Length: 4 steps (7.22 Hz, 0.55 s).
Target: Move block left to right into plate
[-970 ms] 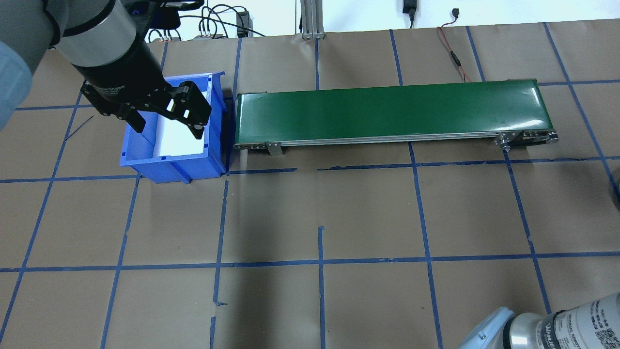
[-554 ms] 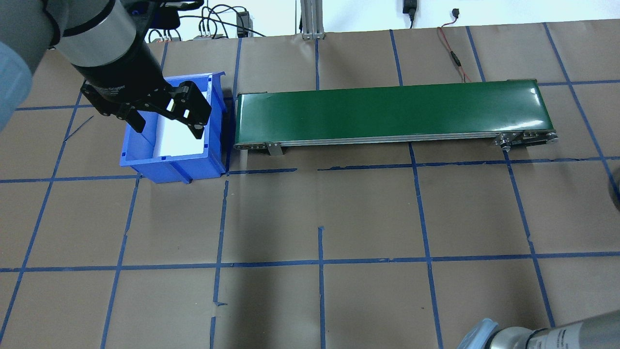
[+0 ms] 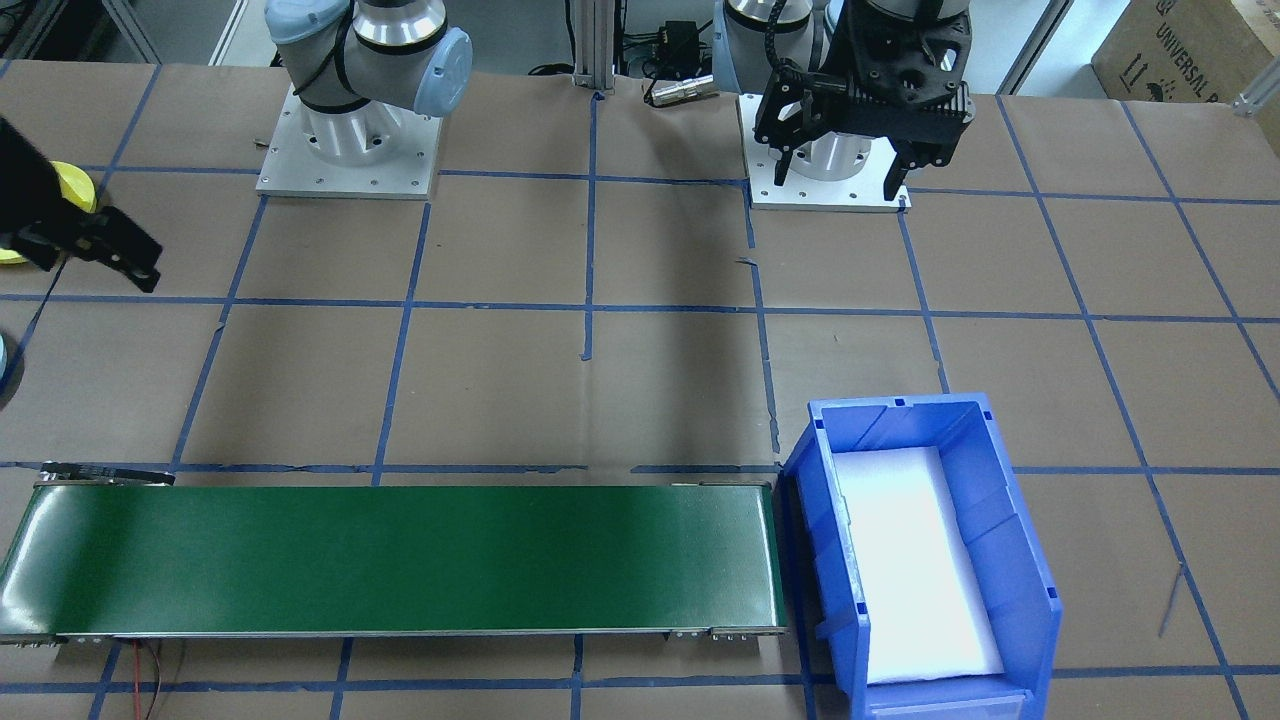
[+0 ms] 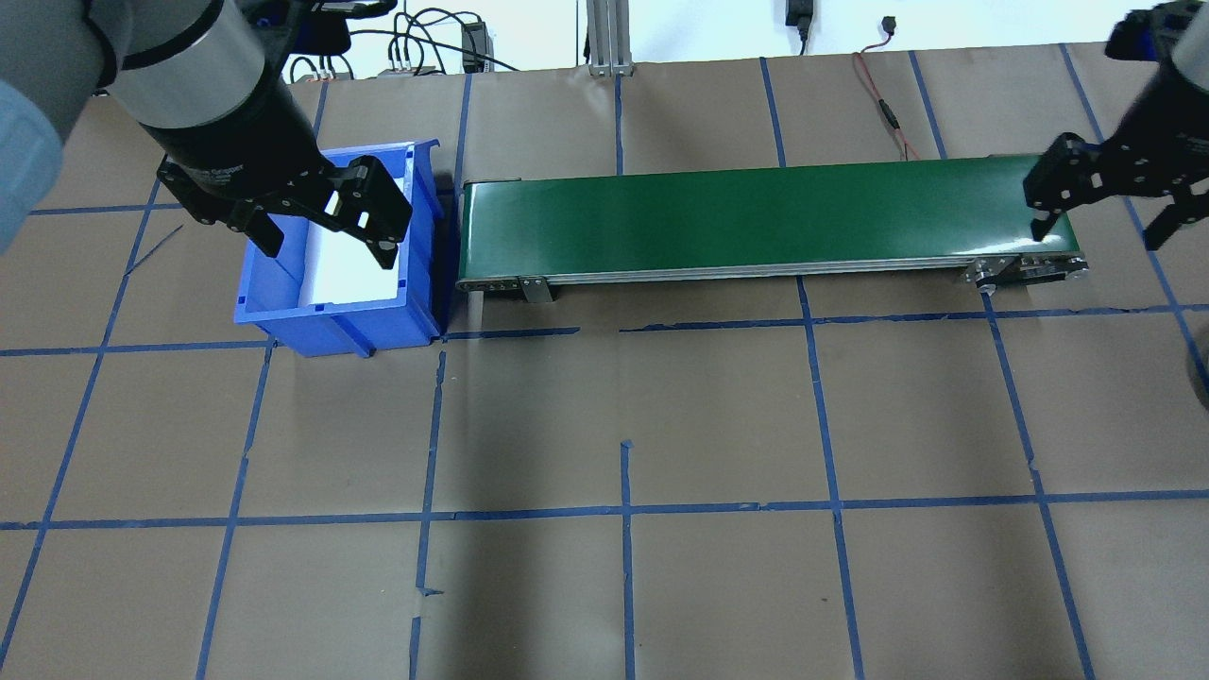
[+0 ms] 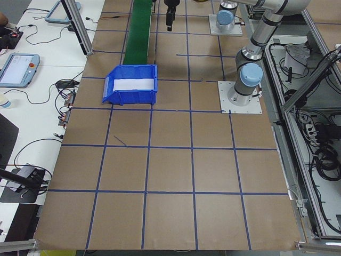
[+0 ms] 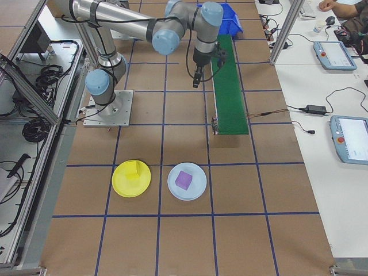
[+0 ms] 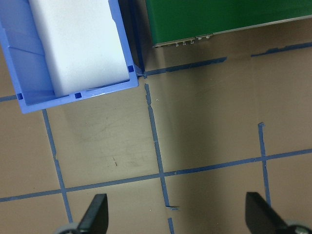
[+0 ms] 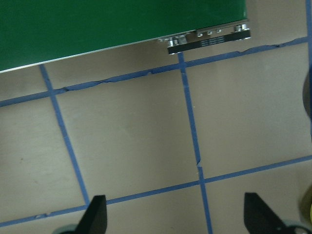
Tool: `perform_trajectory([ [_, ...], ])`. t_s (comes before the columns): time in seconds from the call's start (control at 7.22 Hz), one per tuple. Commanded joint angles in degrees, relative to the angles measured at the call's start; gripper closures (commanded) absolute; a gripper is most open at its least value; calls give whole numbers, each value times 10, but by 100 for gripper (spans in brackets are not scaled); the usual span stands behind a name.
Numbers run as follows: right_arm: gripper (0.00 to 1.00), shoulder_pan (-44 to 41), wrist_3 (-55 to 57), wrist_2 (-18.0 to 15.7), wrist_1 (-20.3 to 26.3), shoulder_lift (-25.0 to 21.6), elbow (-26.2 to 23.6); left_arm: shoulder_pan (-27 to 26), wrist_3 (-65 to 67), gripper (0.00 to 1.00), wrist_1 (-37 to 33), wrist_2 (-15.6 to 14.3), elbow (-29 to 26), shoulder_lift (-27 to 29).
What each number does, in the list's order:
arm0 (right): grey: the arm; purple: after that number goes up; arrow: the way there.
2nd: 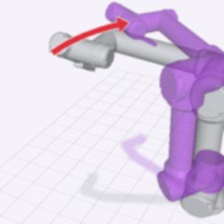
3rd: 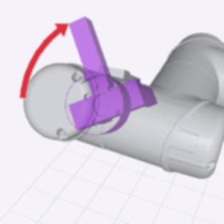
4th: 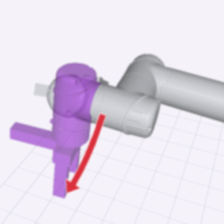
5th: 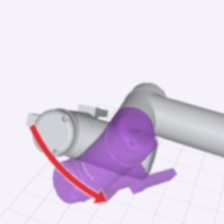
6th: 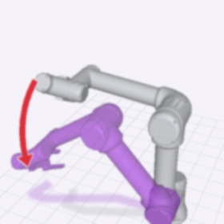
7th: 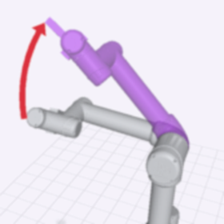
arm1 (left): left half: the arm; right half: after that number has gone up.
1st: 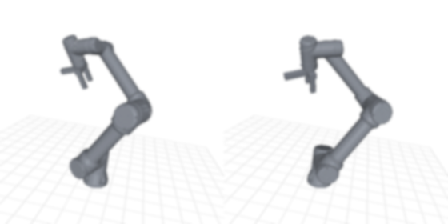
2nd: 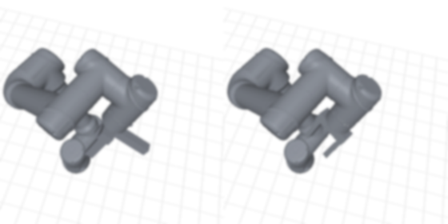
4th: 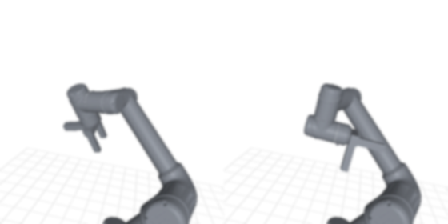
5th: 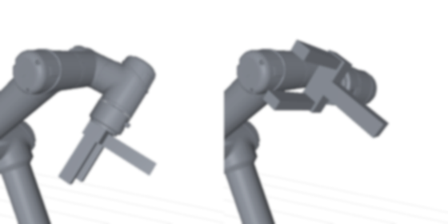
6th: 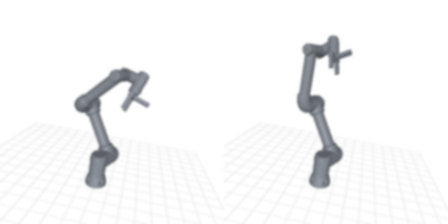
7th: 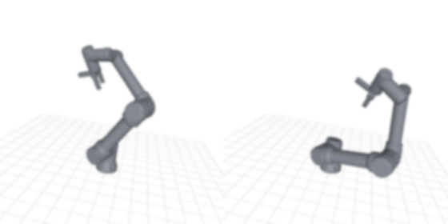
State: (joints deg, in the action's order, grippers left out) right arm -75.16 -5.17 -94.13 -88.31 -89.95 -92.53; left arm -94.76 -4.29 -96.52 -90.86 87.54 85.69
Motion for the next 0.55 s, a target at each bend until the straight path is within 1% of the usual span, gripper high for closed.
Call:
perform_trajectory([
  [0.0, 0, -114, 72, 8, 15, -15, 31, 0, 0, 0, 0, 0, 0, 0],
  [0.14, 0, -138, 86, 24, 11, -10, 44, -1, 1, 0, 0, 0, 0, 0],
  [0.28, 0, -141, 88, 52, 8, -2, 53, -1, 1, 0, -1, 0, 0, 0],
  [0.42, 0, -141, 88, 52, 10, 4, 61, -1, 1, 0, -1, 0, 0, 0],
])
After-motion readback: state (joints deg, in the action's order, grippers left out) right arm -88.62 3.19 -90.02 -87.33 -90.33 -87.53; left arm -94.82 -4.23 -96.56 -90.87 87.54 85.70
